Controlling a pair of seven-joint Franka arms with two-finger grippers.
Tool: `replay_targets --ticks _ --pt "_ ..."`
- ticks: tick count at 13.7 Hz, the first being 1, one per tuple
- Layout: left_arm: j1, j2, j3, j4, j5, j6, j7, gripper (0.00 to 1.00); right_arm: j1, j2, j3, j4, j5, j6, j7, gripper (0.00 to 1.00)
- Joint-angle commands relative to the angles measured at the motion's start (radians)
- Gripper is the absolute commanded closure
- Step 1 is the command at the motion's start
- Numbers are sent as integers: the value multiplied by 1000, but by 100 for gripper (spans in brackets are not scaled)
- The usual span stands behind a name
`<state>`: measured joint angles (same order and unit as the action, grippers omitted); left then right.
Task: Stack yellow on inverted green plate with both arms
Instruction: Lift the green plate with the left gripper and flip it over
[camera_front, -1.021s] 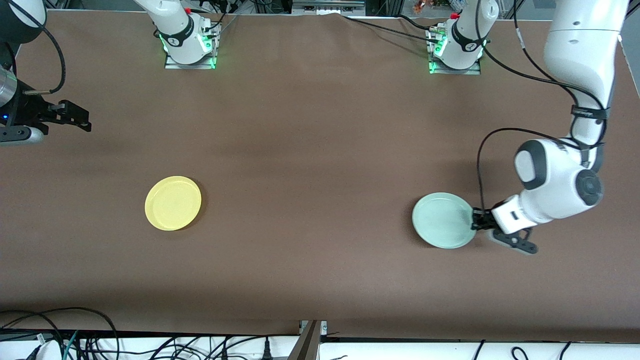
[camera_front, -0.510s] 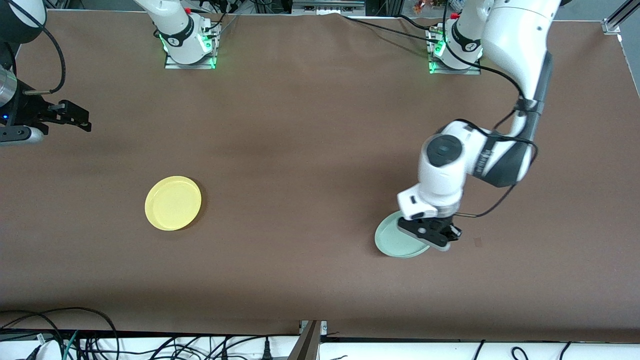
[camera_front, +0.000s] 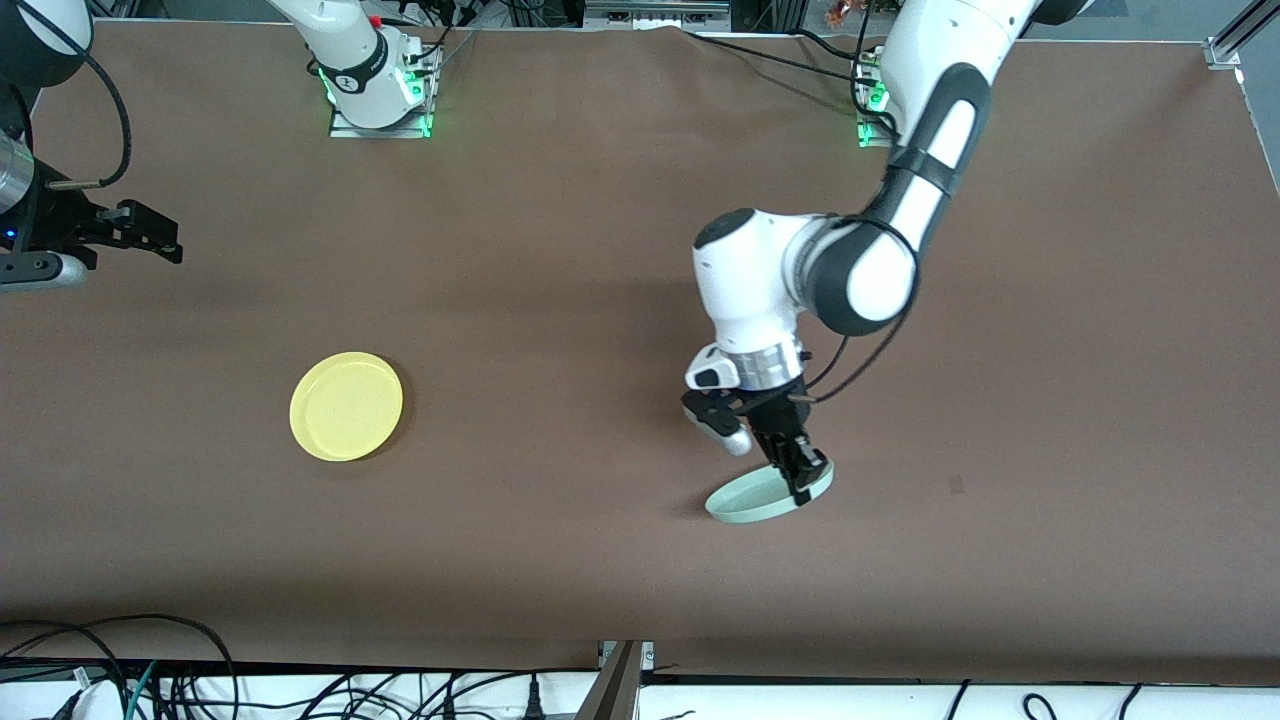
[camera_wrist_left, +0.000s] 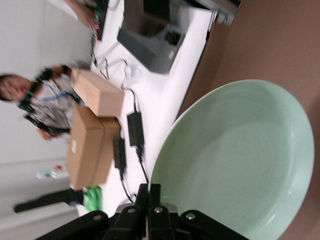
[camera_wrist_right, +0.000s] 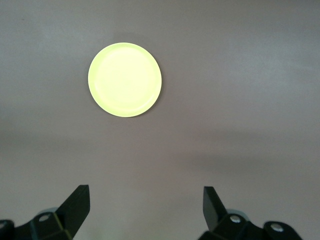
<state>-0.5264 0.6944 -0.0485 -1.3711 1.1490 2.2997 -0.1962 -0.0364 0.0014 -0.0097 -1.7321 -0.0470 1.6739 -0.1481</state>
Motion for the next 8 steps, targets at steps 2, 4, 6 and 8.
replay_targets --ticks 2,4,6,8 --pt "-151 115 19 166 60 -229 -6 100 -2 -15 4 2 -14 -14 16 0" --pt "-258 184 64 231 108 -359 -67 100 -3 -15 2 2 -14 -14 15 0" --pt "-319 226 96 268 124 -416 -94 100 -4 -15 2 2 -14 -14 15 0" --pt "-352 250 113 285 124 -459 -100 100 -4 -15 2 0 -14 -14 15 0"
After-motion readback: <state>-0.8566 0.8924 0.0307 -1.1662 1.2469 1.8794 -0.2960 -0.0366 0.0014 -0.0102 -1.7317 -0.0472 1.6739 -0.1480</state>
